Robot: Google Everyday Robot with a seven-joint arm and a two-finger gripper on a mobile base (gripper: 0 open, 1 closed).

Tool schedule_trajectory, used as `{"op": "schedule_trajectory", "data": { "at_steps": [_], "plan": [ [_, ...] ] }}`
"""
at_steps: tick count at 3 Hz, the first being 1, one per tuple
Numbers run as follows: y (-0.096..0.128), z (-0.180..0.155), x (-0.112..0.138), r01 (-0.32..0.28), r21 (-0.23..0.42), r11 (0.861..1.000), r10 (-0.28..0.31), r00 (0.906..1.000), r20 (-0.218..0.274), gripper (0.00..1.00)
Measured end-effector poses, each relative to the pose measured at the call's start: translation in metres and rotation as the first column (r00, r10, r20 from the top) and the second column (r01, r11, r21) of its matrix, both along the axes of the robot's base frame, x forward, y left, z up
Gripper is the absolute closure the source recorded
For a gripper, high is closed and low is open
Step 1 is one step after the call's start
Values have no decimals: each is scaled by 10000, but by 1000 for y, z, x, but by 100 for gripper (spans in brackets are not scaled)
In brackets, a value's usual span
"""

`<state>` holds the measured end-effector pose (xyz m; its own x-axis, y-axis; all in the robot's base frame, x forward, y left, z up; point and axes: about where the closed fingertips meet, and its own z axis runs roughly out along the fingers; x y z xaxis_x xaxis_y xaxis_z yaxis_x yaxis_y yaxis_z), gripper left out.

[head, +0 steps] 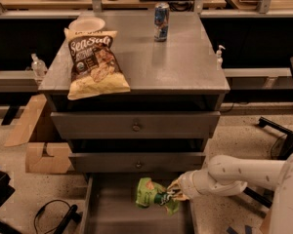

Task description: Place green rice chip bag into bottom drawer

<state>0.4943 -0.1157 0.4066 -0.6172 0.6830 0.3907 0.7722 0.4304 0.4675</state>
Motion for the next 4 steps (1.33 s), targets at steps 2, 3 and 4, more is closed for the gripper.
{"op": "schedule_trajectory", "data": {
  "at_steps": [2, 3, 4],
  "plan": [
    [9, -73, 20, 1813, 783, 9803, -1776, 9827, -528, 100],
    [15, -83, 14, 1640, 1024, 9811, -1550, 9837, -908, 100],
    [17, -83, 13, 1614, 1035, 9815, -1521, 9840, -923, 81]
  ]
}}
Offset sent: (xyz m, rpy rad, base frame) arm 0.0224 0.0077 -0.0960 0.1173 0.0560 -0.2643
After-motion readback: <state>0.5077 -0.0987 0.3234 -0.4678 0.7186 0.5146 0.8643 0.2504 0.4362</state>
